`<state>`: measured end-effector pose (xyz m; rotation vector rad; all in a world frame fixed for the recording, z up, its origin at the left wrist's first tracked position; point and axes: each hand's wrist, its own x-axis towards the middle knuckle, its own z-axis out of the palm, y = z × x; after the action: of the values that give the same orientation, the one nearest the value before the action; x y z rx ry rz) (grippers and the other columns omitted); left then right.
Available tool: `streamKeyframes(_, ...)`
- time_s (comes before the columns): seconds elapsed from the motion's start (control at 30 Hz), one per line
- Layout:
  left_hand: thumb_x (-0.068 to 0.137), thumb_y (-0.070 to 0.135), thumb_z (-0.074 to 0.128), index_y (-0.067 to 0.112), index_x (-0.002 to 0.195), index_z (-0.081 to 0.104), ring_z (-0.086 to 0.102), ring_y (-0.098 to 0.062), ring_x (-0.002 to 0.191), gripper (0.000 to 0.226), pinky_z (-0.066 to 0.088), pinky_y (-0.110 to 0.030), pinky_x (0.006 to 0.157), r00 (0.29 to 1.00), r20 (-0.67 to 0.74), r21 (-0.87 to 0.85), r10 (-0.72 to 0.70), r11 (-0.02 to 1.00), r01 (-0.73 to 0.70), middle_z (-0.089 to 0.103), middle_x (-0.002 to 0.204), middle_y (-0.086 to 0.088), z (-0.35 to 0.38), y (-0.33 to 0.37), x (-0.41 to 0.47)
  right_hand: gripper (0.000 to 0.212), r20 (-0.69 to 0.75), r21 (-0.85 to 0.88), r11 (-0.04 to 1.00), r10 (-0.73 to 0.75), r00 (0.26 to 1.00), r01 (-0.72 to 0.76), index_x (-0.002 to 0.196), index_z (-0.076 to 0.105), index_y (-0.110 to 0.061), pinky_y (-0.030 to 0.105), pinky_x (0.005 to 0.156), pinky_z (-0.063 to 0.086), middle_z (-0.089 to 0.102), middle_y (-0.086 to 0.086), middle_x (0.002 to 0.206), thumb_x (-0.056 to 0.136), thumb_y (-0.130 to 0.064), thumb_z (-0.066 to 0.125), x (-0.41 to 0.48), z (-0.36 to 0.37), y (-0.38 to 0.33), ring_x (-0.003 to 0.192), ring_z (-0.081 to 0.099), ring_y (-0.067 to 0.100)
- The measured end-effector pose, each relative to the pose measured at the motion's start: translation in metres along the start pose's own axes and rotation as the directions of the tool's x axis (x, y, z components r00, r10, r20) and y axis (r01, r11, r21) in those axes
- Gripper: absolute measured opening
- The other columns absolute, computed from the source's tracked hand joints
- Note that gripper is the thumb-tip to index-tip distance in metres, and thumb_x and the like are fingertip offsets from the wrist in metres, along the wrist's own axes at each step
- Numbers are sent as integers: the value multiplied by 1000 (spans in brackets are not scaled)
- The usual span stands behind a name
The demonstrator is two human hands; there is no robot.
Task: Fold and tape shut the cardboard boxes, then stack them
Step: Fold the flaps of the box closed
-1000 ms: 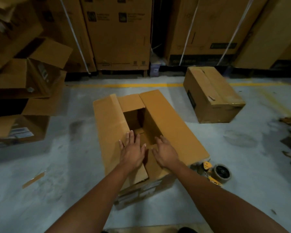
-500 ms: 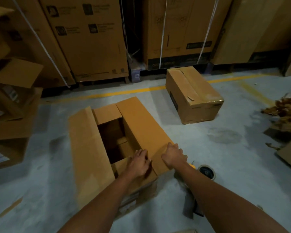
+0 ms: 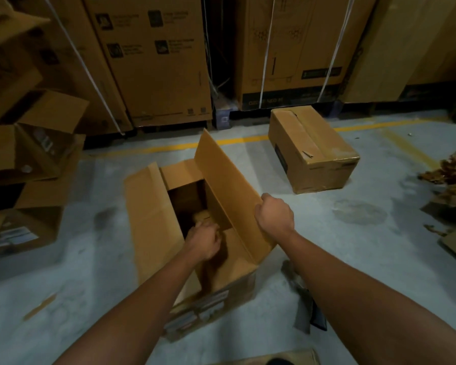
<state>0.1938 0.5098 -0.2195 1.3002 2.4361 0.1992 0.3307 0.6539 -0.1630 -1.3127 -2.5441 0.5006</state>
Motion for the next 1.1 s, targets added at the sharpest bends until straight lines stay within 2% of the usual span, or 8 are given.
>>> streamKeyframes(0.1,95,26,51,16,136,53,15,-31,151,42,19,-56,119,998,36,124,-42,992,37,43,148,-9,-8,-21,-24,17,4,-12,999,-49,999,49,105,62,-11,39,77,53,69,12,102,99,-18,47,-17,-2,-36,93,67,33)
streamKeyframes(0.2,98,28,47,16,137,50,16,-31,148,40,17,-63,116,997,-10,120,-72,990,73,38,152,-8,-5,-44,-45,18,60,-40,995,-86,995,88,108,64,-11,39,80,54,69,12,106,96,-13,51,-42,7,-70,97,67,33)
streamKeyframes(0.37,107,35,34,15,159,17,9,-29,153,59,19,-43,123,996,-70,-115,-48,993,40,3,167,-9,9,-73,-63,25,211,-232,946,-177,961,225,117,61,-14,39,99,44,65,10,116,99,-11,43,-87,49,-105,115,59,31)
streamKeyframes(0.53,106,34,34,15,158,16,16,-27,152,58,20,-38,122,998,-57,-151,-30,988,22,16,165,-11,24,-95,-67,30,314,-295,918,-169,934,265,126,55,-13,43,98,47,56,16,127,99,-20,45,-106,88,-115,129,42,39)
streamKeyframes(0.67,108,36,27,18,159,14,1,-24,154,56,4,-46,124,999,-47,-38,-5,999,4,3,168,-6,32,-97,-69,40,392,-322,904,-141,909,280,133,52,-14,43,97,42,48,16,134,99,-27,38,-112,107,-109,125,40,36)
streamKeyframes(0.83,106,51,17,27,160,4,-16,-24,152,61,-11,-49,121,999,-50,57,-7,998,10,-14,166,-5,56,-98,-73,47,370,-355,891,-144,918,283,148,38,-26,47,96,35,32,14,147,101,-31,34,-122,129,-92,127,33,35)
streamKeyframes(0.97,106,50,17,32,159,5,-17,-27,152,58,-11,-52,119,999,-47,47,-17,999,20,-14,166,-4,59,-90,-81,53,379,-348,888,-161,911,301,155,26,-32,48,98,31,22,11,157,102,-34,34,-128,129,-86,132,30,34)
streamKeyframes(1.1,106,49,17,29,160,5,-16,-27,152,59,-8,-52,121,999,-7,28,32,999,-32,-12,167,-1,58,-80,-98,57,442,-281,911,-154,884,300,157,23,-25,50,108,26,14,7,164,102,-32,35,-138,118,-90,140,23,34)
